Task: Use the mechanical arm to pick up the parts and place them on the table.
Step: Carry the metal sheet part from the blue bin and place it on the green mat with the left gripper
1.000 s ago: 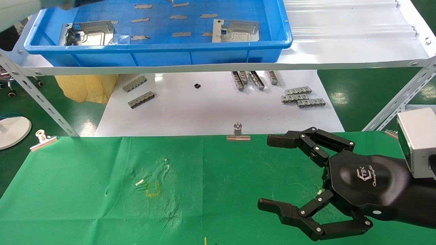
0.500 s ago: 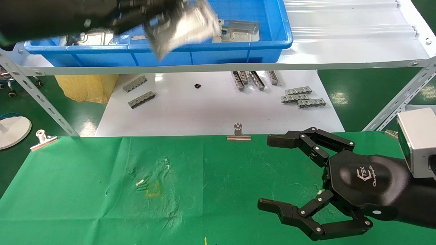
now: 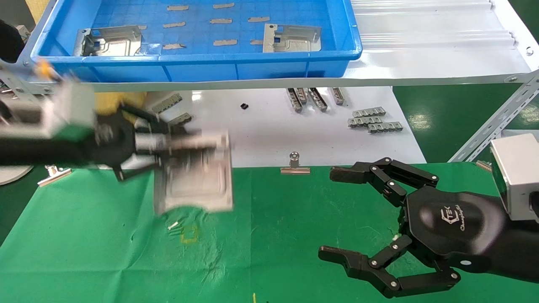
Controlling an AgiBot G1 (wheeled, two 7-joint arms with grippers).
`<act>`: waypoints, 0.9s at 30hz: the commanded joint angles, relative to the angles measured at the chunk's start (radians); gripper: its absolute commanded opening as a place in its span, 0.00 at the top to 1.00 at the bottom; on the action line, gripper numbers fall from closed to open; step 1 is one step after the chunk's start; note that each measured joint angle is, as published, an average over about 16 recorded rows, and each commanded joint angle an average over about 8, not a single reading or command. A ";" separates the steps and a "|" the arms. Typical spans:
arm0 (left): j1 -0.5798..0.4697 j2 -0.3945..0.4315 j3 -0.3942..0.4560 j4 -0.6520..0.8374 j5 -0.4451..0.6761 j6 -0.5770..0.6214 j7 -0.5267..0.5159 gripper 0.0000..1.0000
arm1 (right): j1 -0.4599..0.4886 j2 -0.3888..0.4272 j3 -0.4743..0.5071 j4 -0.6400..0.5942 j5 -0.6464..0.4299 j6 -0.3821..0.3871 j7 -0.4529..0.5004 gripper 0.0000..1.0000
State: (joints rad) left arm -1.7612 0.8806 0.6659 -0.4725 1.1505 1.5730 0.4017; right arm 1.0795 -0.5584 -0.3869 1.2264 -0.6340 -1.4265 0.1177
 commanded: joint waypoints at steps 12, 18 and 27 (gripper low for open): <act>0.097 0.096 0.102 0.222 0.110 -0.149 0.219 0.98 | 0.000 0.000 0.000 0.000 0.000 0.000 0.000 0.00; 0.107 0.125 0.099 0.294 0.109 -0.167 0.287 0.33 | 0.000 0.000 0.000 0.000 0.000 0.000 0.000 0.00; 0.089 0.140 0.100 0.350 0.110 -0.153 0.362 0.00 | 0.000 0.000 0.000 0.000 0.000 0.000 0.000 0.00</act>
State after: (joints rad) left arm -1.6728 1.0168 0.7638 -0.1233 1.2575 1.4285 0.7571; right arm 1.0795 -0.5584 -0.3869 1.2264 -0.6340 -1.4265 0.1177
